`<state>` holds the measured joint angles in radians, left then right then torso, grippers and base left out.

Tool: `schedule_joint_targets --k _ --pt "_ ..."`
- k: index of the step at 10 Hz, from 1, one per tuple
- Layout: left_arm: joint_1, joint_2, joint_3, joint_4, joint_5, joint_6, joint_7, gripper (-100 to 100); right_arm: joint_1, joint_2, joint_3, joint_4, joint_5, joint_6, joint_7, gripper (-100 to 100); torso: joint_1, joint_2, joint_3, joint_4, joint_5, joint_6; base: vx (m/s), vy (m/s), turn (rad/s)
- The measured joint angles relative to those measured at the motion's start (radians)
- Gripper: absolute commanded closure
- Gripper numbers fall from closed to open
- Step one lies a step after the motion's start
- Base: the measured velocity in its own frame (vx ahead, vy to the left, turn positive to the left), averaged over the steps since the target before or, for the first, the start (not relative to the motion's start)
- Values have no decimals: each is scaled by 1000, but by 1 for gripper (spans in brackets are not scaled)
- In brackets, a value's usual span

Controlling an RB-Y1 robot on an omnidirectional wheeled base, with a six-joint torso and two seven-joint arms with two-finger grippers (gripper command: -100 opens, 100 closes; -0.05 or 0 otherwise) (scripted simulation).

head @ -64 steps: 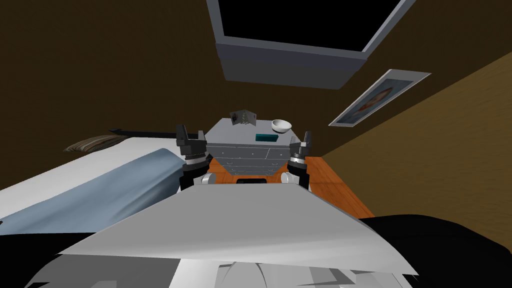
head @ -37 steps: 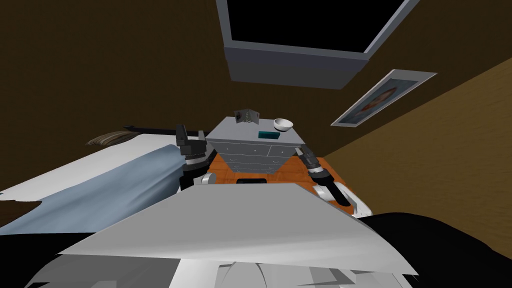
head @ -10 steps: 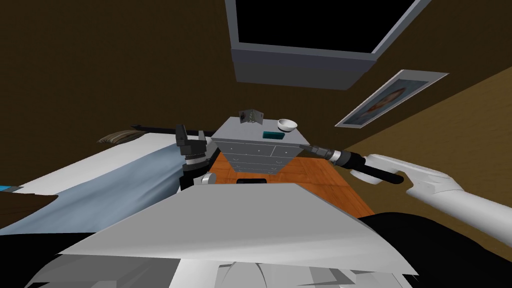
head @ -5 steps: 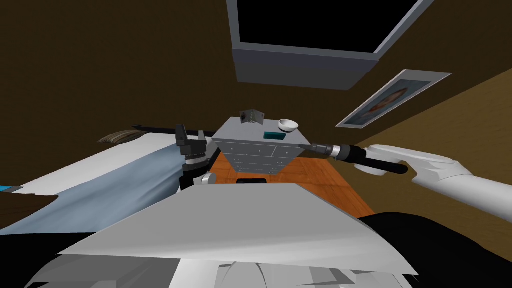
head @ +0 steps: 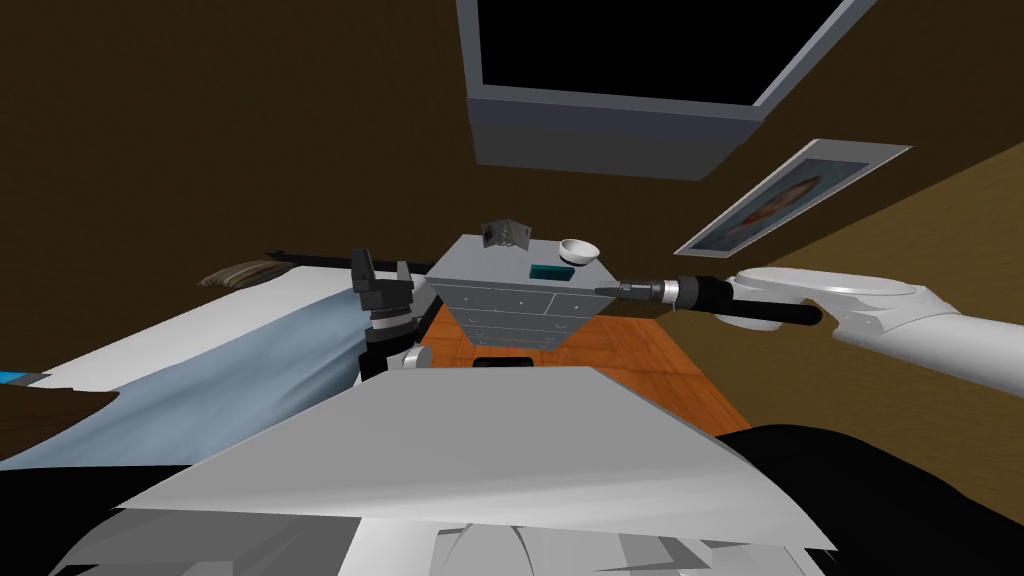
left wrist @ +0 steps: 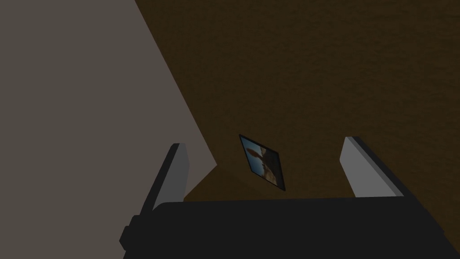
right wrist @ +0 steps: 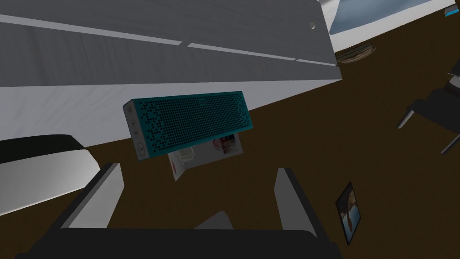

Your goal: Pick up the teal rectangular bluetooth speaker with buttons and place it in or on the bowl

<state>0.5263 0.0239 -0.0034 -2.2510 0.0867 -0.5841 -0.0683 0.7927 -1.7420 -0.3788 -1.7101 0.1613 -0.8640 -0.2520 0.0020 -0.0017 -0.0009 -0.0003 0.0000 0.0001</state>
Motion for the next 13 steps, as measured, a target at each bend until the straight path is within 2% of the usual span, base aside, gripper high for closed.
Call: schedule_joint_targets --k 7,10,13 --pt "0 0 0 0 0 0 0 0 4 -197 -26 44 46 -25 16 -100 0 0 0 0 0 0 19 19 4" --pt "0 0 0 0 0 0 0 0 5 -287 -51 74 97 -46 19 -100 1 -1 -1 0 0 0 32 28 3" --pt "0 0 0 0 0 0 0 0 11 -378 -66 89 120 -52 30 -100 0 -1 0 0 0 0 23 15 3"
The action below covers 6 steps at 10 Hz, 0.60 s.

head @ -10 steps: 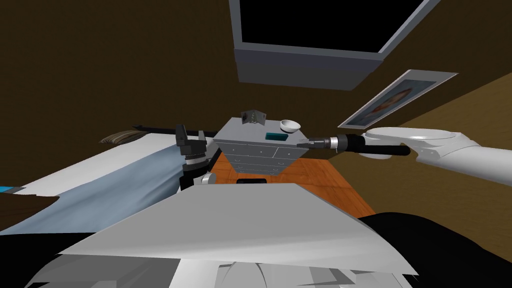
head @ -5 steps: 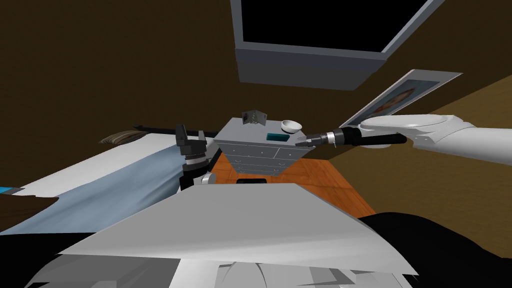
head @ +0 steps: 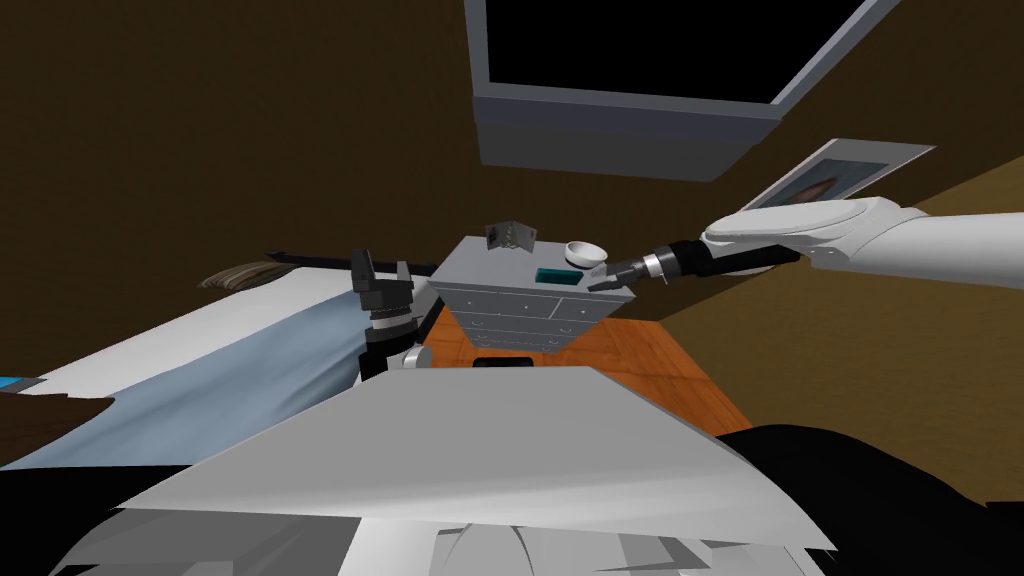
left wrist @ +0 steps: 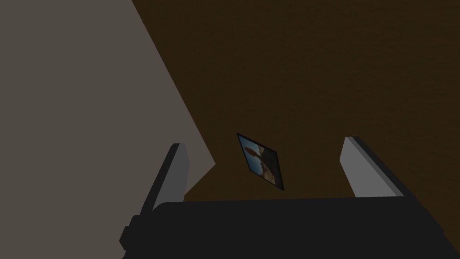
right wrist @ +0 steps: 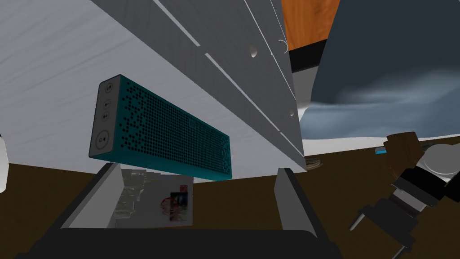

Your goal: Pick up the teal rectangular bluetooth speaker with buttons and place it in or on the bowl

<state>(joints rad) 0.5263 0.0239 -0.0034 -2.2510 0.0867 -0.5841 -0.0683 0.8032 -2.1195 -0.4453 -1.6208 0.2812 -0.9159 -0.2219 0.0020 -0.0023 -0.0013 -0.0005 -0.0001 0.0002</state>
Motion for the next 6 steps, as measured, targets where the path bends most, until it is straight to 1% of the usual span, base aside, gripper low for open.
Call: schedule_joint_targets --k 2,3,4,6 --pt "0 0 0 0 0 0 0 0 -3 -62 -11 11 31 -8 2 -100 1 0 0 0 0 0 29 25 2" --pt "0 0 0 0 0 0 0 0 0 -94 -16 15 39 -10 6 -100 1 0 0 0 0 0 15 12 1" --pt "0 0 0 0 0 0 0 0 1 -116 -17 17 41 -11 8 -100 0 1 0 0 0 0 28 17 2" --pt "0 0 0 0 0 0 0 0 1 -175 -27 32 65 -22 15 -100 0 0 0 0 0 0 34 24 3"
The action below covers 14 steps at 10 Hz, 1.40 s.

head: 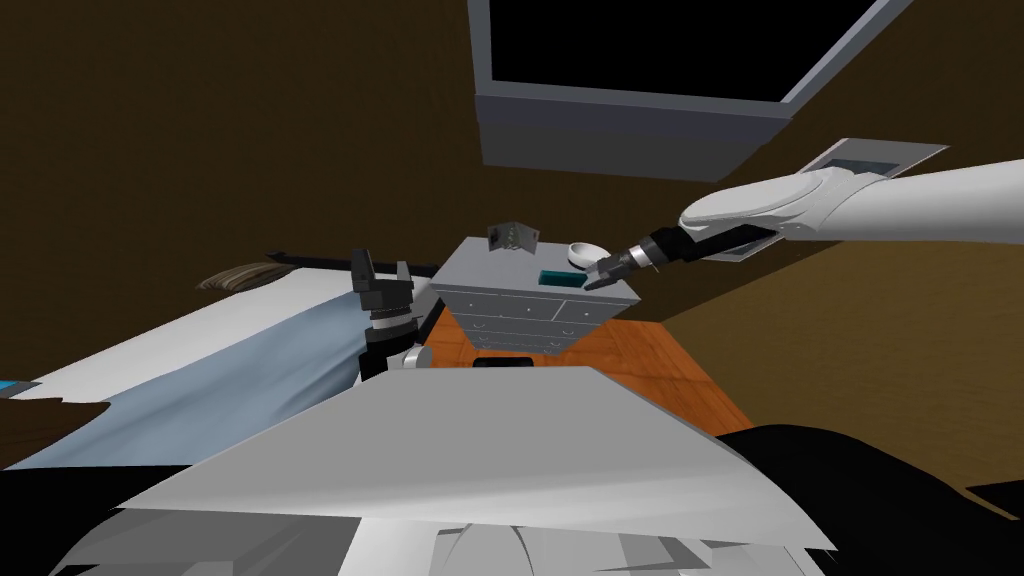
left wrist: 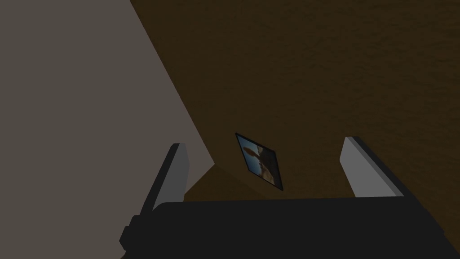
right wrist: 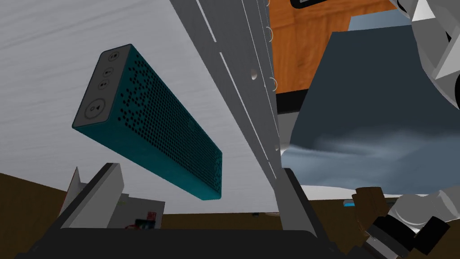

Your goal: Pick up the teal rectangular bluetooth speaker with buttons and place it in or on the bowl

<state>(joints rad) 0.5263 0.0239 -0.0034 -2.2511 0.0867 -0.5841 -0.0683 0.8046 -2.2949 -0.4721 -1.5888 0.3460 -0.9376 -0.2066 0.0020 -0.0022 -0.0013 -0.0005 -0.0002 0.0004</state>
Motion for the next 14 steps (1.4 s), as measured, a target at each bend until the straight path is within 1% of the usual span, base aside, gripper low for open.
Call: schedule_joint_targets --k 2,5,7,8,11,12,13,14 --pt "0 0 0 0 0 0 0 0 -4 -58 -6 7 29 -8 5 -100 1 0 0 0 0 0 33 24 1" --pt "0 0 0 0 0 0 0 0 3 -150 -21 23 65 -15 18 -100 0 -1 0 0 0 0 33 18 2" --pt "0 0 0 0 0 0 0 0 7 -204 -27 32 86 -20 27 -100 0 0 0 0 0 0 27 20 1" --pt "0 0 0 0 0 0 0 0 7 -224 -29 35 93 -23 30 -100 0 0 0 0 0 0 26 16 0" --pt "0 0 0 0 0 0 0 0 11 -314 -38 47 132 -32 43 -100 0 -1 0 0 0 0 39 21 1" --pt "0 0 0 0 0 0 0 0 12 -335 -40 51 142 -36 48 -100 0 -1 0 0 0 0 16 7 2" --pt "0 0 0 0 0 0 0 0 12 -337 -40 51 143 -37 49 0 -1 1 0 0 -1 1 0 0 0" --pt "0 0 0 0 0 0 0 0 12 -337 -40 51 143 -37 49 -100 -2 2 1 0 -1 1 -22 52 153"
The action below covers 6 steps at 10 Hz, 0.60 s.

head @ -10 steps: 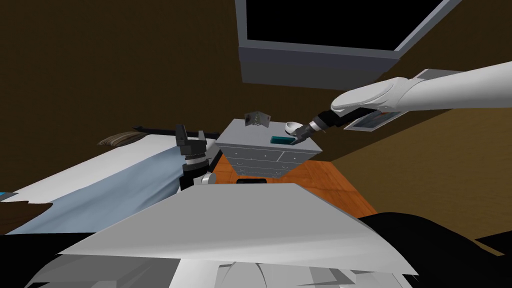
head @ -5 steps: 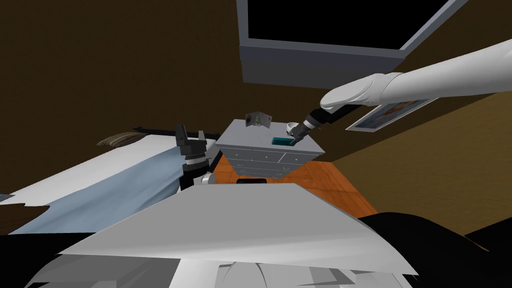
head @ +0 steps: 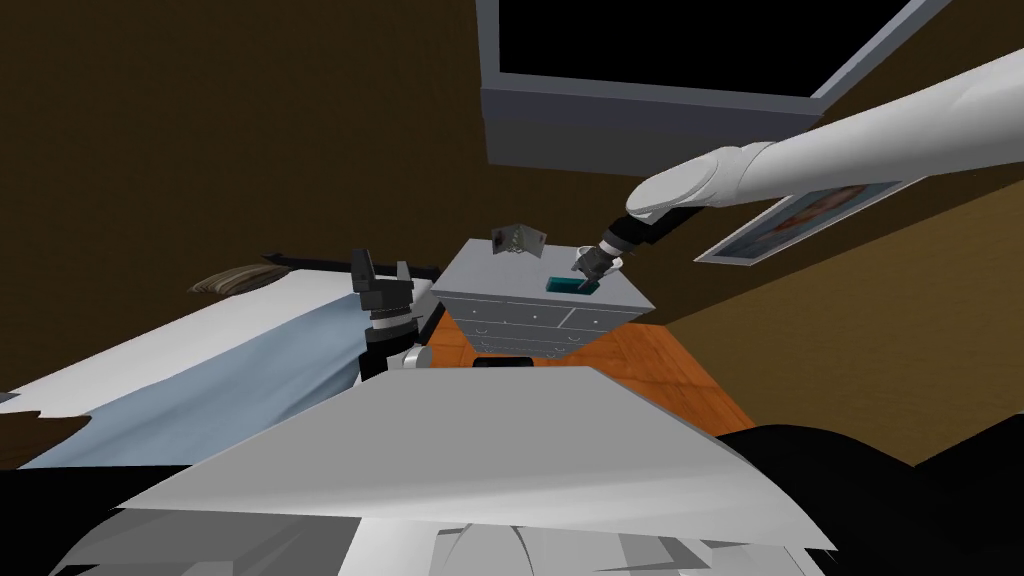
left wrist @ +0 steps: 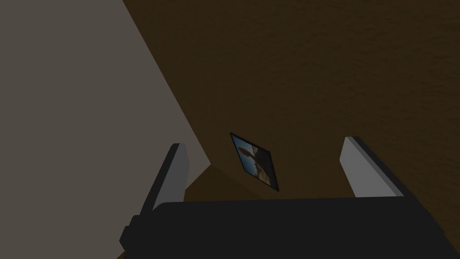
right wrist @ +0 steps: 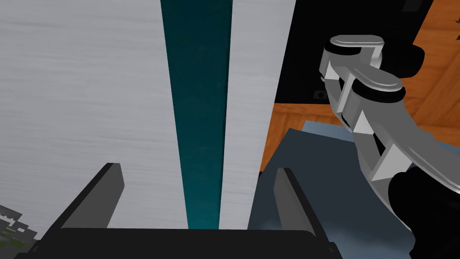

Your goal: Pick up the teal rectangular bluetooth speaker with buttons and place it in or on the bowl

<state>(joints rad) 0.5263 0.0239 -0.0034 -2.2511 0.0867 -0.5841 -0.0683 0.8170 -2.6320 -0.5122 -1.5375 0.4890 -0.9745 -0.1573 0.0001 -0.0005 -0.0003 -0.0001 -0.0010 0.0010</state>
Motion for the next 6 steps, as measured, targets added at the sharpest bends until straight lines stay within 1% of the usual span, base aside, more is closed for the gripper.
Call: schedule_joint_targets --k 1,3,4,5,6 --pt "0 0 0 0 0 0 0 0 4 24 11 14 6 -7 15 -100 2 2 1 0 0 0 -35 92 230" --pt "0 0 0 0 0 0 0 0 35 77 30 97 8 -49 79 -100 7 3 2 1 2 0 -44 129 215" --pt "0 0 0 0 0 0 0 0 45 104 49 104 18 -48 101 -100 8 4 2 1 2 0 -8 83 71" --pt "0 0 0 0 0 0 0 0 38 127 60 105 25 -50 109 -100 6 3 2 1 2 0 2 71 151" --pt "0 0 0 0 0 0 0 0 41 151 71 119 29 -57 121 -100 4 2 1 0 1 0 -9 92 217"
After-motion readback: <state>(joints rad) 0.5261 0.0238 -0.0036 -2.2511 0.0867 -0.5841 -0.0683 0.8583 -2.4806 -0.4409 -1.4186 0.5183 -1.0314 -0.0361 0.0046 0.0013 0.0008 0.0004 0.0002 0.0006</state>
